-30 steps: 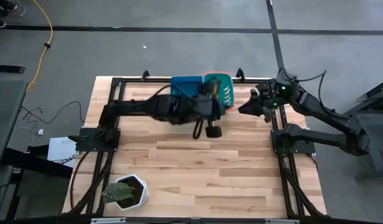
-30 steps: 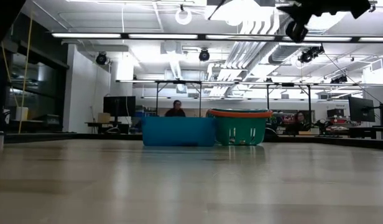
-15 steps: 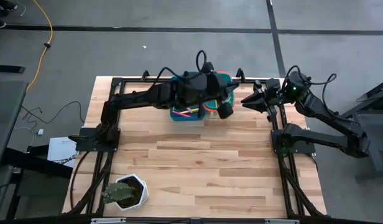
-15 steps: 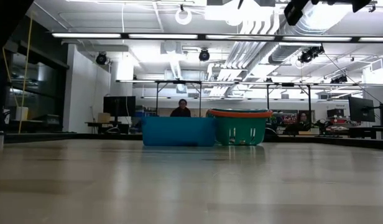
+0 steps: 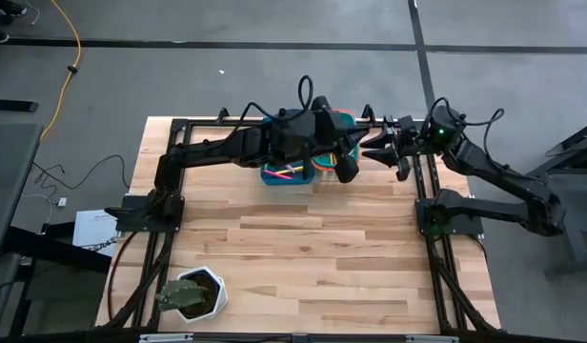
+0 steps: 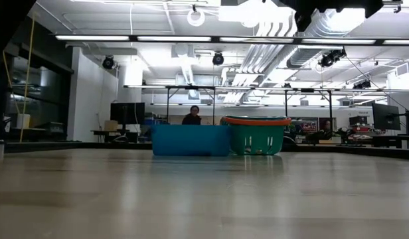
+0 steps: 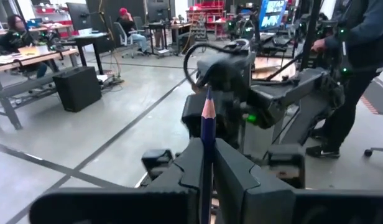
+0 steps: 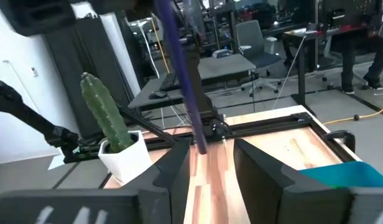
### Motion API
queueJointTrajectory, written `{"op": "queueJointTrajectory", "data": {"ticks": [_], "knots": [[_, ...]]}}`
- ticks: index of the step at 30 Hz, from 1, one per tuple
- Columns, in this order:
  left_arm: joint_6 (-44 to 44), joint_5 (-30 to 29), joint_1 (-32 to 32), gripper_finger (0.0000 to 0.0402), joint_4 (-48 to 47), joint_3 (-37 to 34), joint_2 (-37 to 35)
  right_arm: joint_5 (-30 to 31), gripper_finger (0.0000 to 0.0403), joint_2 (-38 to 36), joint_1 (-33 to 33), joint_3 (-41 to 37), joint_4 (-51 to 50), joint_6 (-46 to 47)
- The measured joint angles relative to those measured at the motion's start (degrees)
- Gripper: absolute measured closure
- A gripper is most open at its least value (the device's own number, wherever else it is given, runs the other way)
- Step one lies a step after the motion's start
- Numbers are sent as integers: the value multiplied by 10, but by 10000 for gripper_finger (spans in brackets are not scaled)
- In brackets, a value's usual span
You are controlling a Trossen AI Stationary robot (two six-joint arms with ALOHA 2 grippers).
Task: Sort pens & pencils
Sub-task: Put the blue pencil into the green bin
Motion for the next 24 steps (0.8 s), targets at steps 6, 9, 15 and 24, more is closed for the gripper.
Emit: {"op": "queueJointTrajectory", "data": {"ticks": [6,9,15,24], "knots": [[1,2,5,385,3,0,0,-14,284,17,7,0,21,13],[1,2,6,385,6,0,0,-14,284,18,14,0,32,15],[-3,4,8,385,9,0,0,1,284,18,20,0,46,16],[-14,7,8,385,15,0,0,6,284,37,20,0,90,33]]}}
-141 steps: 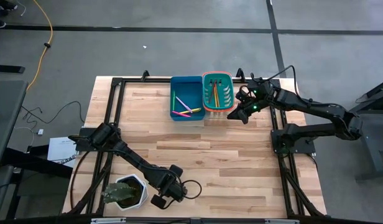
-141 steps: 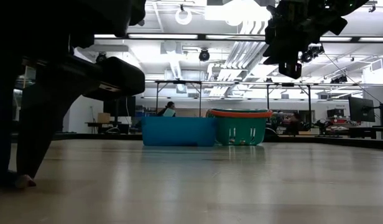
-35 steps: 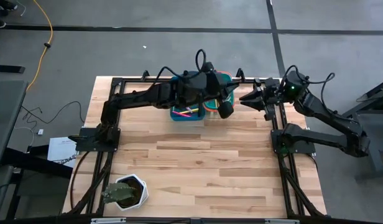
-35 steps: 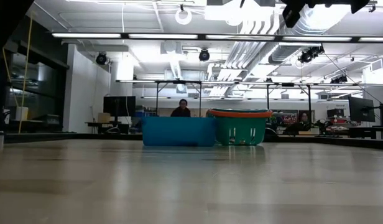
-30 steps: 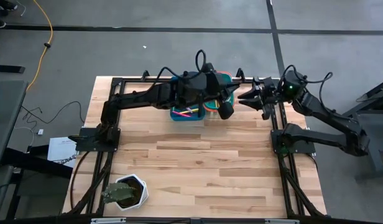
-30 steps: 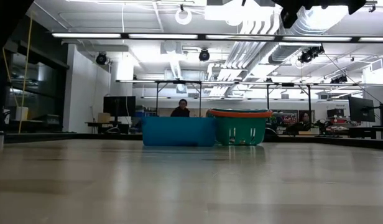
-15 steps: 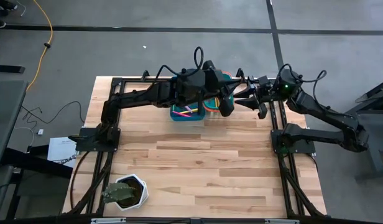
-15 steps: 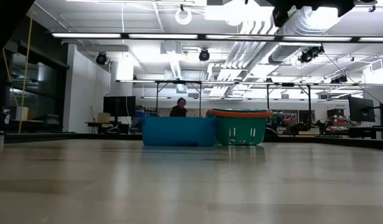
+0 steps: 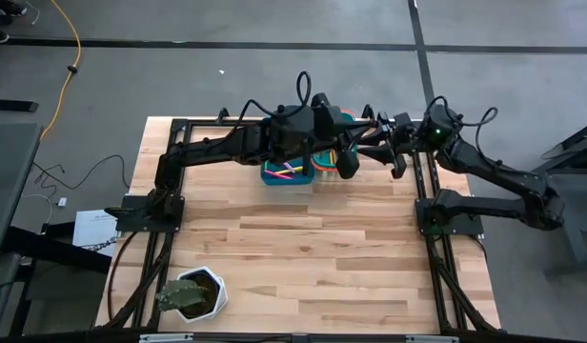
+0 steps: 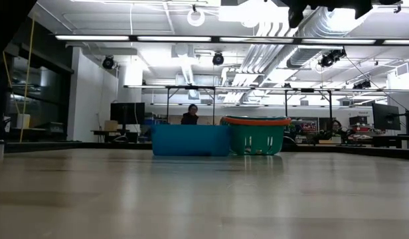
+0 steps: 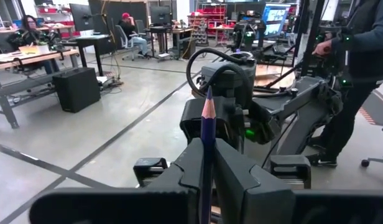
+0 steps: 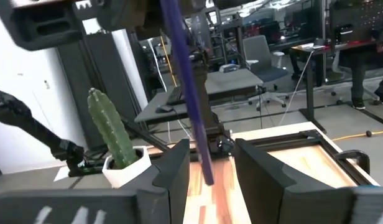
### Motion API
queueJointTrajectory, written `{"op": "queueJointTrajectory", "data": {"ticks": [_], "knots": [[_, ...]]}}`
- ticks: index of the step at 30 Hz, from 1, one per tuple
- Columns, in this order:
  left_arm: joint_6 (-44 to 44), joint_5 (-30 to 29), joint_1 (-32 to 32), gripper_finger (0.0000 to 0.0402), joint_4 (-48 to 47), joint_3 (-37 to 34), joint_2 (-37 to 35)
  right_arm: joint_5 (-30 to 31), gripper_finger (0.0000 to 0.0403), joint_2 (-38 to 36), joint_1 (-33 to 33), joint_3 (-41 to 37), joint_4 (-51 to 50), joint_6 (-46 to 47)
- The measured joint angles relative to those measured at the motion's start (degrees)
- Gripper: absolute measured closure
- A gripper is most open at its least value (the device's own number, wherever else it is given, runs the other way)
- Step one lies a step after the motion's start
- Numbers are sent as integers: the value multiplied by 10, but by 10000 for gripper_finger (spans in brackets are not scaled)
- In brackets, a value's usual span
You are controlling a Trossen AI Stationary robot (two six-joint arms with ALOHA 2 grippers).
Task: Sort pens & pencils
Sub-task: Put the blue pencil into the green bin
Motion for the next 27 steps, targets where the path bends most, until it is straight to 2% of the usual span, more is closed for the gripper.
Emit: {"op": "queueJointTrajectory", "data": {"ticks": [6,18,27], "knots": [[-4,3,0,385,0,0,0,-10,284,14,0,1,28,14],[-9,3,0,385,0,0,0,-17,284,70,17,101,-56,-45],[-9,3,0,385,0,0,1,-18,285,73,17,112,-60,-48]]}}
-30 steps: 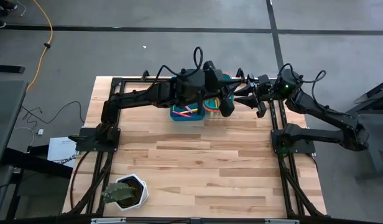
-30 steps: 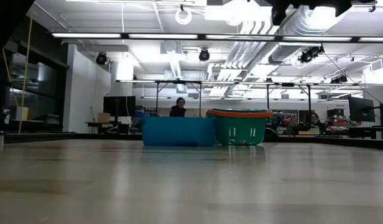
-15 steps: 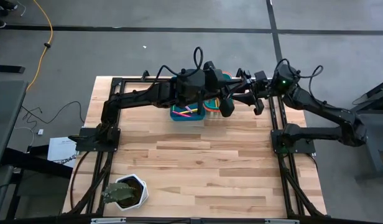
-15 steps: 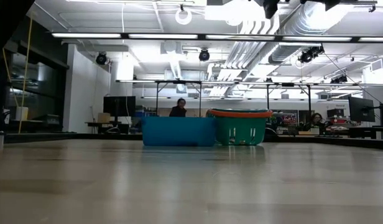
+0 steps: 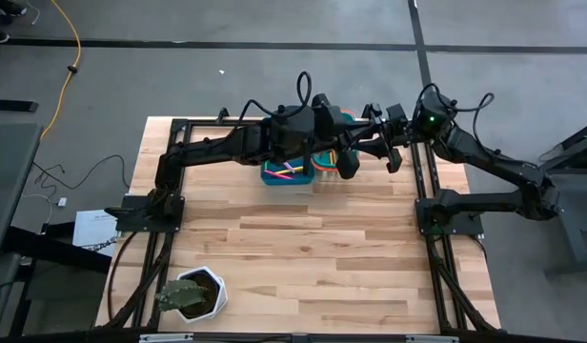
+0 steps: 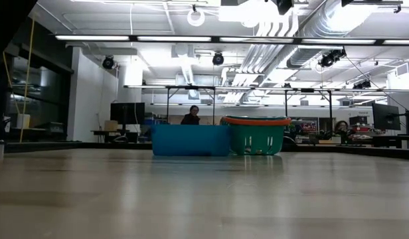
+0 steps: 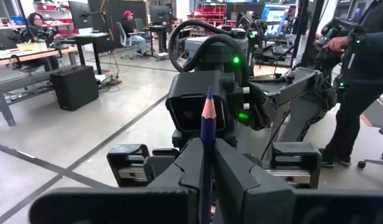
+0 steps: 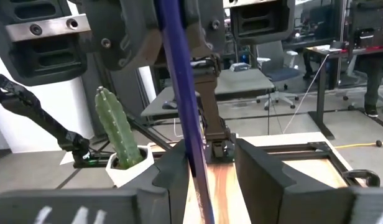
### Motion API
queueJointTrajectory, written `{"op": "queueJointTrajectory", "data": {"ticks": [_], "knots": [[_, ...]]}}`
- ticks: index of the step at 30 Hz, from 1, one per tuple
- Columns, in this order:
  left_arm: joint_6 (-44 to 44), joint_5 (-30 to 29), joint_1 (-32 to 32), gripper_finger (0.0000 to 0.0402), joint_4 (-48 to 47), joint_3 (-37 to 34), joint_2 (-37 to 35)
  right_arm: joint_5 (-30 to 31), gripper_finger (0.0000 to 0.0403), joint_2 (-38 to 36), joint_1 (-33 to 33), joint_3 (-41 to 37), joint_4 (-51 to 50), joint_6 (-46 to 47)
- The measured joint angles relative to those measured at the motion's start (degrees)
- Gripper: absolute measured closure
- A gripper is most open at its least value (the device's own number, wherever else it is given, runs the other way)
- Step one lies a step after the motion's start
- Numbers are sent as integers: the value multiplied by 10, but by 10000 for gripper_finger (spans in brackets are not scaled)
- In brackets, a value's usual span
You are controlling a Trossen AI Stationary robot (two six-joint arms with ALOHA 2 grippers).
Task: Sort pens & pencils
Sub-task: Put the blue pencil into the green bin
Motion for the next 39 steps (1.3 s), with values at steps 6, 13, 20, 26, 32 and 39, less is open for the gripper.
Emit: {"op": "queueJointTrajectory", "data": {"ticks": [6,13,20,26,32,39], "knots": [[9,0,0,385,9,0,0,0,320,0,0,0,-2,0],[16,-3,1,385,23,0,0,-4,382,0,0,0,0,-5],[24,-4,1,385,24,0,0,1,393,0,0,0,0,-5],[34,-4,1,385,20,0,0,10,392,0,0,0,0,-4],[51,-4,4,343,13,0,0,13,392,0,0,0,-3,-5],[46,14,14,254,-6,0,0,24,392,0,-1,0,0,-4]]}}
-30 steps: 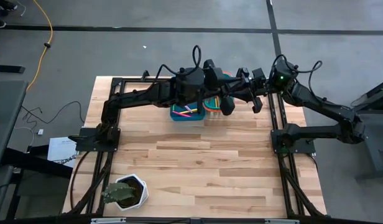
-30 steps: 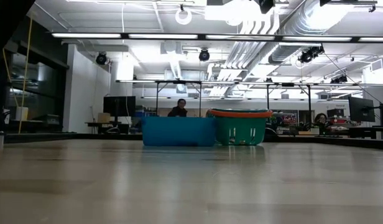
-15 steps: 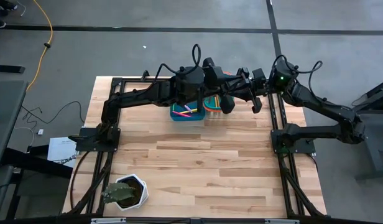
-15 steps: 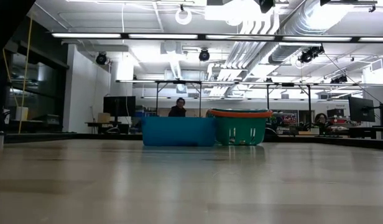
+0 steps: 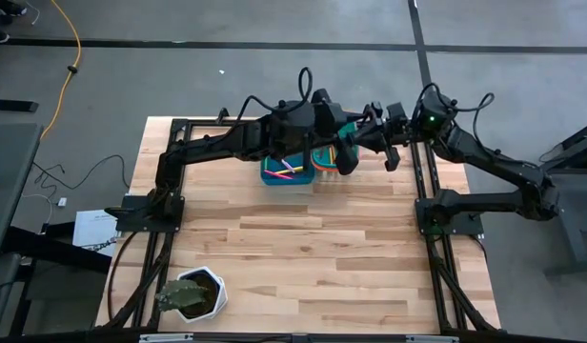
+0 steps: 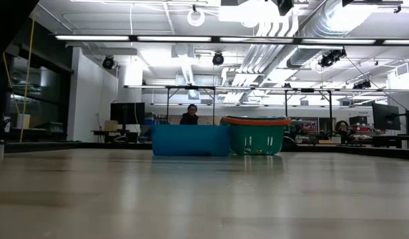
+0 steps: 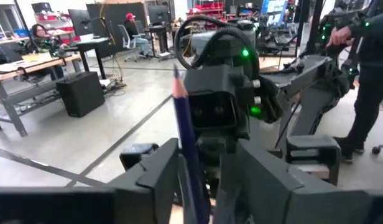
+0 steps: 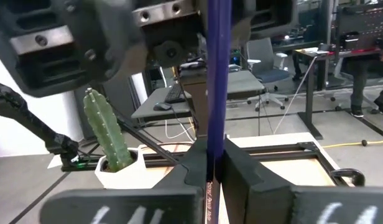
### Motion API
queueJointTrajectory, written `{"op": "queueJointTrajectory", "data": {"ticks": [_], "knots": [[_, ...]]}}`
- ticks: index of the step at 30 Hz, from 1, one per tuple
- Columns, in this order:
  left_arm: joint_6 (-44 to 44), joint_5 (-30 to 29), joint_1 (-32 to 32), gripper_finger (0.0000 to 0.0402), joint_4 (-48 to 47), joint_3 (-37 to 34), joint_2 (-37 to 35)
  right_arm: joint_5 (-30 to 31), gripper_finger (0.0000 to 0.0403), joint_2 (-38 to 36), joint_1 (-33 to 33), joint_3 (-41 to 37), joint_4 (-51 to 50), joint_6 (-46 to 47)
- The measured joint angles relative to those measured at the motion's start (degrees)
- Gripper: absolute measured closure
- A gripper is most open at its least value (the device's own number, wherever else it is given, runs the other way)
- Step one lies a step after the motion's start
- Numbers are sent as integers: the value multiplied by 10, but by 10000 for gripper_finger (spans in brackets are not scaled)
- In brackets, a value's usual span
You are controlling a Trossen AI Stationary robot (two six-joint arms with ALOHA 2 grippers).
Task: Sort pens & pencils
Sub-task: Put the blue pencil into the green bin
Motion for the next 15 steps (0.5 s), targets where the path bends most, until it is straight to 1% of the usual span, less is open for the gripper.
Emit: {"op": "queueJointTrajectory", "data": {"ticks": [3,6,10,15], "knots": [[7,-4,1,229,-8,0,0,3,392,0,-8,0,0,0],[20,-17,1,217,-29,0,-5,1,392,0,-27,0,-1,5],[34,-52,1,219,-66,0,-20,-2,392,0,-53,0,0,9],[60,-125,1,229,-105,0,-44,-6,392,0,-72,0,0,10]]}}
